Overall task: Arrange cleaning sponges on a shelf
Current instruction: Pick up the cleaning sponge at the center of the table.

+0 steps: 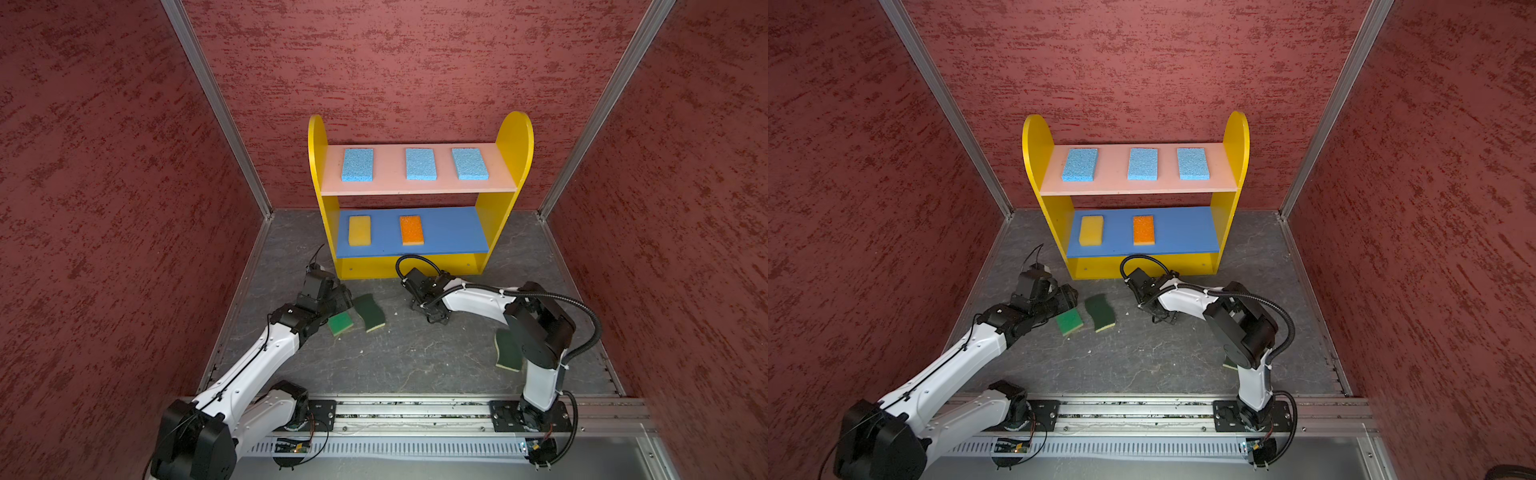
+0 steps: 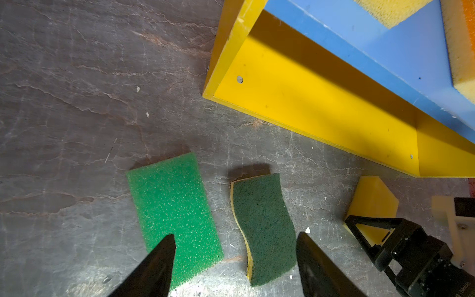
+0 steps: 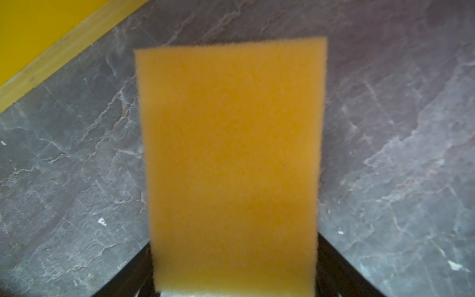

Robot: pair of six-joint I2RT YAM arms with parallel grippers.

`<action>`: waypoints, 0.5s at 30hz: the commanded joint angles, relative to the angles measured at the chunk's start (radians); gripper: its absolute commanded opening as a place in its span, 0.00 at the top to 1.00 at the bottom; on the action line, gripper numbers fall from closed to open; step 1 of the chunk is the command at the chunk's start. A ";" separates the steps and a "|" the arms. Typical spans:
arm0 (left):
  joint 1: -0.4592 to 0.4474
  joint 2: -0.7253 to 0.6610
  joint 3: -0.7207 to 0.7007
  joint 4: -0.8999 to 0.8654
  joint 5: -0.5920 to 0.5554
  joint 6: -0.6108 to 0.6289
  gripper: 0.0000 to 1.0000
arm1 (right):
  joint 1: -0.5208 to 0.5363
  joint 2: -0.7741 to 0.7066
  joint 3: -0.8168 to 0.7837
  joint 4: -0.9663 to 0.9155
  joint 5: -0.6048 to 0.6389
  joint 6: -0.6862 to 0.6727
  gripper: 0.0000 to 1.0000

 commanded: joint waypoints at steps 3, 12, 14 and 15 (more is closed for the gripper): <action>0.006 0.000 -0.001 0.011 0.007 -0.007 0.26 | -0.006 -0.008 -0.034 0.020 -0.016 -0.004 0.20; 0.001 -0.002 0.001 0.009 0.009 -0.017 0.26 | -0.006 -0.046 -0.067 0.019 0.004 -0.045 0.23; 0.001 -0.005 -0.001 0.007 0.009 -0.019 0.26 | -0.006 -0.055 -0.076 0.023 0.002 -0.052 0.23; -0.001 -0.008 -0.001 0.005 0.008 -0.018 0.26 | -0.006 -0.056 -0.081 0.029 0.001 -0.060 0.24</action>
